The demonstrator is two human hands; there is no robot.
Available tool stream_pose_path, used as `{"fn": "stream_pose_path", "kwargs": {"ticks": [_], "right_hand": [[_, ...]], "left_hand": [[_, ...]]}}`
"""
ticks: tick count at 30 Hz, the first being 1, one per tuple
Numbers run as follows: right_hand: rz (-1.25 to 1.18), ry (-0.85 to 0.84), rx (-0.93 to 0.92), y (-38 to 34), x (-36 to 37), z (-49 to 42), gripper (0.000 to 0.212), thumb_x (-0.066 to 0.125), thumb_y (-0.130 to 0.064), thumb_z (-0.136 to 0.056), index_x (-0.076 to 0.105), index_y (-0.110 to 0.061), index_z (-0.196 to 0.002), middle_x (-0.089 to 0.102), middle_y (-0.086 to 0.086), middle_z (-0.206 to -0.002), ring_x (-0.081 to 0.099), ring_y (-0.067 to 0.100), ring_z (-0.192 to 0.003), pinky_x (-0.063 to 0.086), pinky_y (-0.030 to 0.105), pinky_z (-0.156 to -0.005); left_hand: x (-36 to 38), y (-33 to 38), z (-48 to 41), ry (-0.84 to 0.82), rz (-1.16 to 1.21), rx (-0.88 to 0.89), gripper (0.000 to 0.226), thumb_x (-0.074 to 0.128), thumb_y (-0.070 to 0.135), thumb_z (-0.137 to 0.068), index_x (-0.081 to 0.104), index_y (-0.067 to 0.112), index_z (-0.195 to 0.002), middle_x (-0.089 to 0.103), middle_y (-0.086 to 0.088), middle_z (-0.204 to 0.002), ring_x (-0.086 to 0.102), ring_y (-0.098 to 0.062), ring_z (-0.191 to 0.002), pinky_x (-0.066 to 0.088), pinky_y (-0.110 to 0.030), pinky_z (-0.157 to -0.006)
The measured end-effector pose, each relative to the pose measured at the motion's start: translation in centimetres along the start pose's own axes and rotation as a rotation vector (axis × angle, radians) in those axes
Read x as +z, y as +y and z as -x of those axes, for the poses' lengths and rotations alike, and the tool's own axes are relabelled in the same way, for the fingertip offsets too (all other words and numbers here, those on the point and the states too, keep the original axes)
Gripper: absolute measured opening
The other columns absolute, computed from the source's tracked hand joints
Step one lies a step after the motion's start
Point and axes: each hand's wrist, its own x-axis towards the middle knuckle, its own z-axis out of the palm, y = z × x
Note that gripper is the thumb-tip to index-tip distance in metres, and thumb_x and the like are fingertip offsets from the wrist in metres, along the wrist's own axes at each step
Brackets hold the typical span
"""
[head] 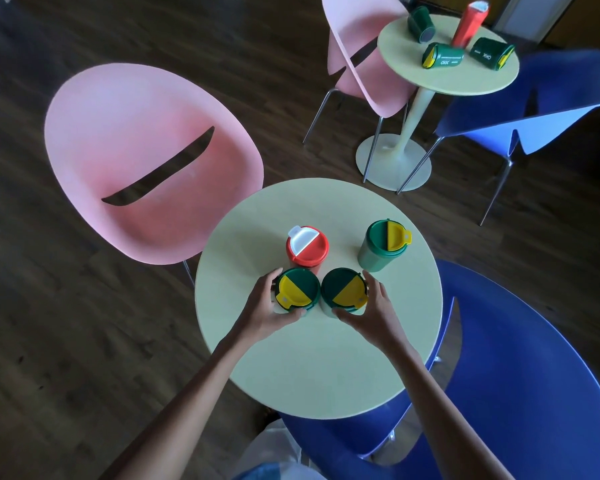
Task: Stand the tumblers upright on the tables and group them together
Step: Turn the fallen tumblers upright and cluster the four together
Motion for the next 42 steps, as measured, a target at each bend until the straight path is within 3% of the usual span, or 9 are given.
{"fn": "stream_pose_path", "kwargs": {"ticks": [4,8,11,15,18,22,28,42], "right_hand": [[-0.009,0.076,0.067,0.1,-1.0,-0.4,0.084,0.072,-0.052,-0.074,0.031,-0.022,-0.141,0.045,-0.002,-0.138,0.049,0.014,-0.12,0.049,0.039,-0.091],[0.022,0.327,0.074,-0.1,-3.1,-2.5,0.06,0.07,-0.05,-0.075,0.049,-0.02,-0.123,0.058,-0.001,-0.115,0.058,0.018,-0.101,0.051,0.038,-0.077],[0.146,0.407,0.075,-0.3,-5.0,-5.6,0.06,0.07,-0.045,-0.076,0.05,-0.013,-0.122,0.055,0.01,-0.116,0.05,0.029,-0.11,0.046,0.041,-0.087],[0.292,0.295,0.182,-1.4,-6.9,-9.7,0.089,0.074,-0.052,-0.07,0.034,-0.01,-0.137,0.04,0.016,-0.131,0.034,0.032,-0.125,0.041,0.046,-0.095],[0.337,0.15,0.248,-1.6,-7.2,-11.8,0.103,0.077,-0.058,-0.063,0.027,-0.011,-0.141,0.036,0.015,-0.134,0.035,0.033,-0.127,0.044,0.048,-0.092],[0.427,0.031,0.245,-1.5,-7.0,-13.0,0.097,0.079,-0.058,-0.061,0.035,-0.011,-0.134,0.042,0.015,-0.13,0.046,0.035,-0.118,0.048,0.044,-0.084],[0.438,0.029,0.193,-1.4,-6.6,-13.3,0.089,0.08,-0.048,-0.064,0.037,-0.016,-0.134,0.044,0.015,-0.127,0.046,0.034,-0.114,0.043,0.038,-0.073],[0.443,-0.184,-0.072,-5.4,-2.9,-12.6,0.095,0.083,-0.04,-0.064,0.033,-0.026,-0.142,0.036,0.014,-0.131,0.039,0.031,-0.121,0.048,0.041,-0.082]], "left_hand": [[-0.3,0.7,-0.4,0.082,-0.07,0.016,0.099,0.068,0.063,-0.059,0.033,0.018,-0.141,0.042,0.004,-0.134,0.046,-0.006,-0.117,0.045,-0.028,-0.094],[-0.7,2.4,-2.3,0.211,-0.118,0.048,0.09,0.06,0.063,-0.064,0.039,0.015,-0.137,0.045,-0.001,-0.133,0.046,-0.014,-0.12,0.043,-0.03,-0.095],[-0.9,4.3,-4.9,0.238,-0.236,0.096,0.082,0.066,0.055,-0.068,0.042,0.013,-0.134,0.047,-0.005,-0.13,0.044,-0.017,-0.122,0.043,-0.03,-0.094],[-0.5,6.0,-8.4,0.125,-0.416,0.032,0.083,0.076,0.047,-0.066,0.041,0.016,-0.134,0.046,-0.008,-0.128,0.045,-0.024,-0.12,0.047,-0.037,-0.086],[-0.1,6.7,-9.3,0.047,-0.509,-0.026,0.087,0.078,0.05,-0.058,0.039,0.02,-0.13,0.046,-0.006,-0.123,0.048,-0.027,-0.114,0.047,-0.037,-0.08],[0.2,7.1,-9.6,0.013,-0.551,-0.054,0.09,0.081,0.048,-0.053,0.037,0.021,-0.127,0.048,-0.005,-0.117,0.052,-0.028,-0.109,0.043,-0.035,-0.075],[0.4,7.5,-9.7,0.0,-0.543,-0.07,0.093,0.083,0.043,-0.053,0.036,0.023,-0.131,0.049,-0.006,-0.119,0.055,-0.028,-0.107,0.044,-0.033,-0.074],[-1.2,7.1,-10.0,0.023,-0.48,-0.075,0.088,0.085,0.045,-0.049,0.044,0.023,-0.124,0.051,-0.004,-0.114,0.054,-0.025,-0.103,0.045,-0.029,-0.073]]}}
